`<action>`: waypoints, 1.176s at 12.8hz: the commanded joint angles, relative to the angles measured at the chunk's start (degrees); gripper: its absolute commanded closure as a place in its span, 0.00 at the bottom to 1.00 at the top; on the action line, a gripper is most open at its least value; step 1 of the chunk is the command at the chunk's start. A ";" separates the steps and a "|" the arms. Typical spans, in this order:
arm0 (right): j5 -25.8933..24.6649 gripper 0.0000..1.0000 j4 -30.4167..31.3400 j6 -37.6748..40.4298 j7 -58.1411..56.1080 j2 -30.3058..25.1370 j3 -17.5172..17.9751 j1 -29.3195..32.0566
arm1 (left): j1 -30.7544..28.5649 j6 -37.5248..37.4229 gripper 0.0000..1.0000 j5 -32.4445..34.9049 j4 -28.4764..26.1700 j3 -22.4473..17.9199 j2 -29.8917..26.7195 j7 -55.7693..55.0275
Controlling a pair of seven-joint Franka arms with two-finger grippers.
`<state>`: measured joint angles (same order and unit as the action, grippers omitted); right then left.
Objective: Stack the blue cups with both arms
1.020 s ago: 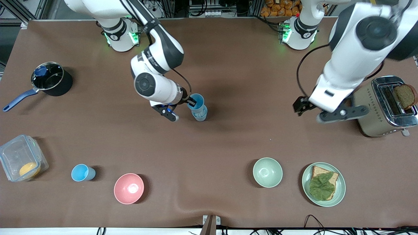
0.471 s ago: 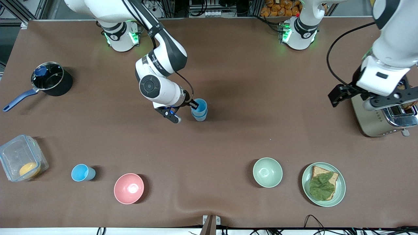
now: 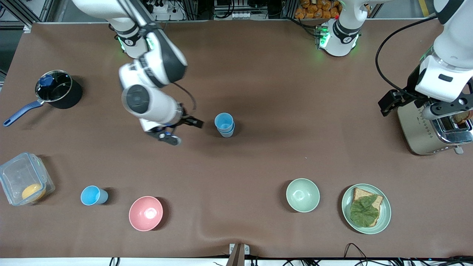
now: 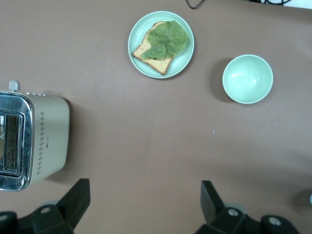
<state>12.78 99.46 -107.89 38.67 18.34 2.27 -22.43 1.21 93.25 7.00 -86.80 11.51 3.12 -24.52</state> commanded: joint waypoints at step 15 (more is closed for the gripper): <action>-14.63 0.00 -7.79 21.14 -44.64 -19.84 0.55 23.40 | -2.97 -3.95 0.00 -6.56 1.72 -5.79 -3.04 17.93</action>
<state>-0.52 93.09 -88.28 -5.19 -1.37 2.66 0.19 -3.43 90.92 1.47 -86.28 7.07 -0.10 -7.82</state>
